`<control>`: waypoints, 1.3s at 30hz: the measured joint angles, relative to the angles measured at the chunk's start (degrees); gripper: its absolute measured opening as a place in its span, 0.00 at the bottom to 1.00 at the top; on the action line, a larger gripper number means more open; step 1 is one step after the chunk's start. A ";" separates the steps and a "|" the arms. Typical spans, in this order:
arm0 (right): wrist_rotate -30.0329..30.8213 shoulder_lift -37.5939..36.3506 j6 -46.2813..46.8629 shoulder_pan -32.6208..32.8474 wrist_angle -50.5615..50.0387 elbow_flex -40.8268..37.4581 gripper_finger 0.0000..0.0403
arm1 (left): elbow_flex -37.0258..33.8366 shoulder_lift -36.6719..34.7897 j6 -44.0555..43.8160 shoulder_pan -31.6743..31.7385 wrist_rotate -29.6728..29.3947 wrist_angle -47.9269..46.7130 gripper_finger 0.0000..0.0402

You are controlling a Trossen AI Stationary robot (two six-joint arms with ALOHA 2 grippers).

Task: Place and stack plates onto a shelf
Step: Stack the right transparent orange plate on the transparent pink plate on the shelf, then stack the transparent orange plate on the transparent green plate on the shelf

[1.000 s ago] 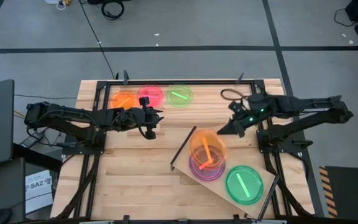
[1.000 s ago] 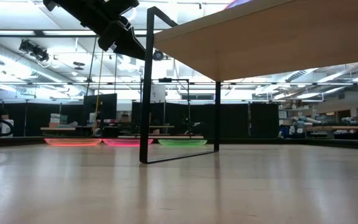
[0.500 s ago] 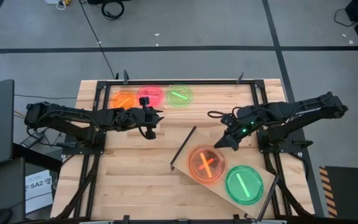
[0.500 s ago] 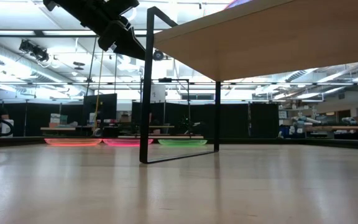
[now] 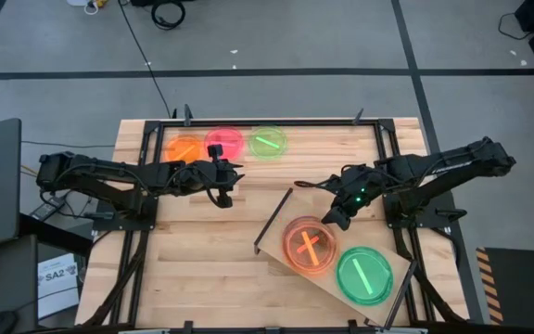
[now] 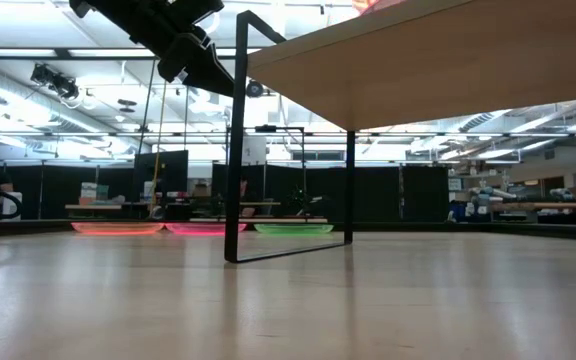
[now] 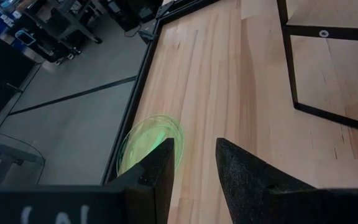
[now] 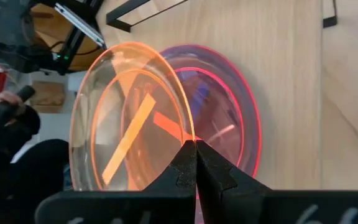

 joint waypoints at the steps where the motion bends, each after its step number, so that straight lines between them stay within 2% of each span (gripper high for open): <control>1: 0.40 0.24 -0.36 0.00 0.01 0.00 0.01 | 0.00 0.00 0.02 0.00 0.00 0.04 0.31; 25: 1.73 0.78 -1.52 -0.50 -0.22 -0.02 0.03 | 0.00 0.00 0.00 0.00 0.00 0.02 0.31; 39: 2.55 0.76 -4.36 -0.48 -0.20 -0.02 0.19 | 0.00 0.00 0.00 0.00 0.01 0.03 0.31</control>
